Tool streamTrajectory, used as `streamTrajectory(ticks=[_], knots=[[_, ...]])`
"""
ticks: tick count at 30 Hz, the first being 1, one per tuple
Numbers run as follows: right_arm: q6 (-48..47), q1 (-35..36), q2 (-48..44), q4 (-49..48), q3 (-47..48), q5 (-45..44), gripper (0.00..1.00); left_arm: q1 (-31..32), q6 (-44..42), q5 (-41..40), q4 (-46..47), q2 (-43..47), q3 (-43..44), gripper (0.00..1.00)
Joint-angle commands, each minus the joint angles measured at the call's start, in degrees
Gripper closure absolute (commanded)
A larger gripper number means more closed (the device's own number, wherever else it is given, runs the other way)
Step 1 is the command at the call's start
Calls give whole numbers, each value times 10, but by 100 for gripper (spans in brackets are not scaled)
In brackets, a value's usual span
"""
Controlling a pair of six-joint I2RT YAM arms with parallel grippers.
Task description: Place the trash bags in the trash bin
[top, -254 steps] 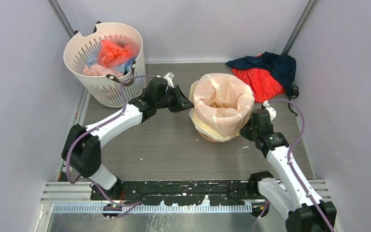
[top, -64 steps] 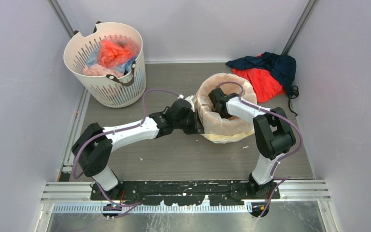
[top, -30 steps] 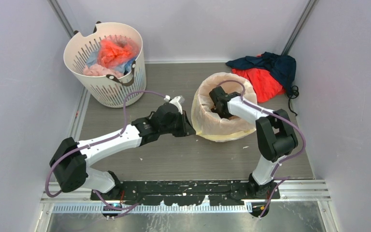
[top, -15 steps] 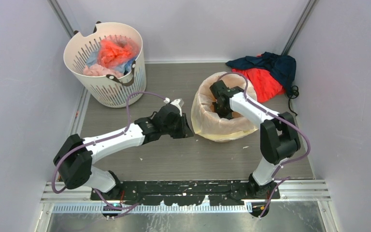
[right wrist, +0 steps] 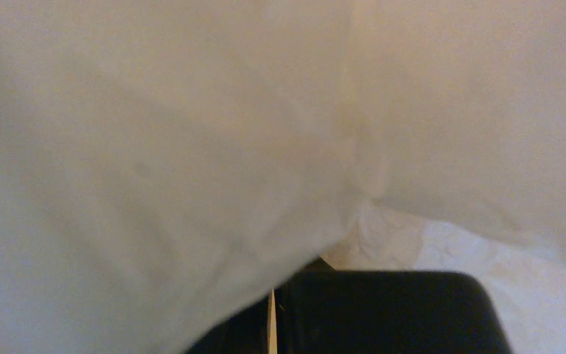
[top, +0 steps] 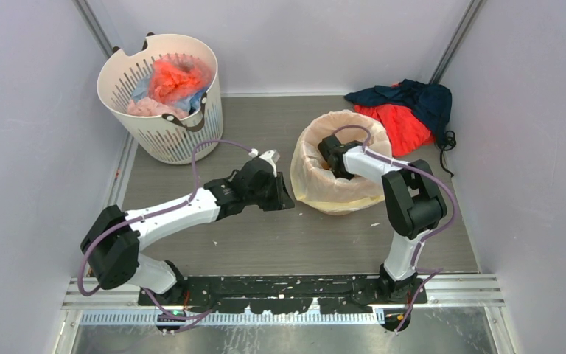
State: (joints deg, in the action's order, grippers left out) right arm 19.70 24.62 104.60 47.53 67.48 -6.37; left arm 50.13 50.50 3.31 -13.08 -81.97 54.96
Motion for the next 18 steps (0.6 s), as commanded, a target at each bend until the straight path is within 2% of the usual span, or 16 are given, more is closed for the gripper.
streamTrajectory(ticks=[1, 5, 8, 9, 14, 18], knots=[[6, -1, -9, -23, -10, 5, 98, -3, 8, 17, 24, 38, 18, 78], [8, -1, -6, -16, 4, 9, 98, 17, 38, 13, 51, 44, 24, 64], [10, 0, -5, -20, 1, 14, 99, 34, 64, 6, 93, 35, 22, 44], [12, -1, -4, -21, 0, 14, 99, 39, 70, 4, 104, 26, 26, 42], [16, -1, -10, -26, -4, 17, 99, 62, 80, -13, 127, -51, 73, 39], [18, -1, -14, -26, -3, 17, 99, 77, 80, -65, 126, -108, 103, 39]])
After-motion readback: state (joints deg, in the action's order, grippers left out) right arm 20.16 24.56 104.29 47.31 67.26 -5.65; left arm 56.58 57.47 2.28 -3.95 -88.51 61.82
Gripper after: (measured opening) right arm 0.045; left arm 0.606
